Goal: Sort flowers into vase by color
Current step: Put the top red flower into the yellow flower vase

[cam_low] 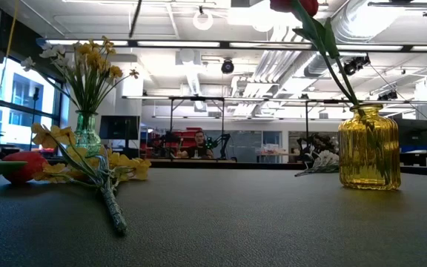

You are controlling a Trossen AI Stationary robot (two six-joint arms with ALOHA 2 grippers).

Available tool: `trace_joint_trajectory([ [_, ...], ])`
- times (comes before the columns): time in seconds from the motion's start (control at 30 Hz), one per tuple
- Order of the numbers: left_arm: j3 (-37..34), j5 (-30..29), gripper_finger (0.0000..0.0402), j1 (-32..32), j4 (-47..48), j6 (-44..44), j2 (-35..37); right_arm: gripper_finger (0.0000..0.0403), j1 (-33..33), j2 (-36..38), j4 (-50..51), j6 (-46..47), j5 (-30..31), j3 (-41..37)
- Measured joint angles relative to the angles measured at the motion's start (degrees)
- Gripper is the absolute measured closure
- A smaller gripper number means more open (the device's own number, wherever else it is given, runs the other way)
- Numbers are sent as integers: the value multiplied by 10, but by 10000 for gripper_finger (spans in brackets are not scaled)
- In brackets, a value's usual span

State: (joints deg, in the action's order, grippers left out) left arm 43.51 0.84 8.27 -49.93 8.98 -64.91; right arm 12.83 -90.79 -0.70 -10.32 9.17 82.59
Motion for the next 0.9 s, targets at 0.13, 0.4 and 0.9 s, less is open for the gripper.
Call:
trace_joint_trajectory([
  [0.13, 0, 0, 399, 20, -11, 26, -29, 144, 1, -37, -45, 12, 0, 0],
  [0.4, 0, -1, 399, 39, -9, 32, -48, 203, 11, -62, -61, 27, 46, 0],
  [0.9, 0, -27, 391, 39, 27, 31, -47, 397, 17, -60, -45, 15, 52, 0],
])
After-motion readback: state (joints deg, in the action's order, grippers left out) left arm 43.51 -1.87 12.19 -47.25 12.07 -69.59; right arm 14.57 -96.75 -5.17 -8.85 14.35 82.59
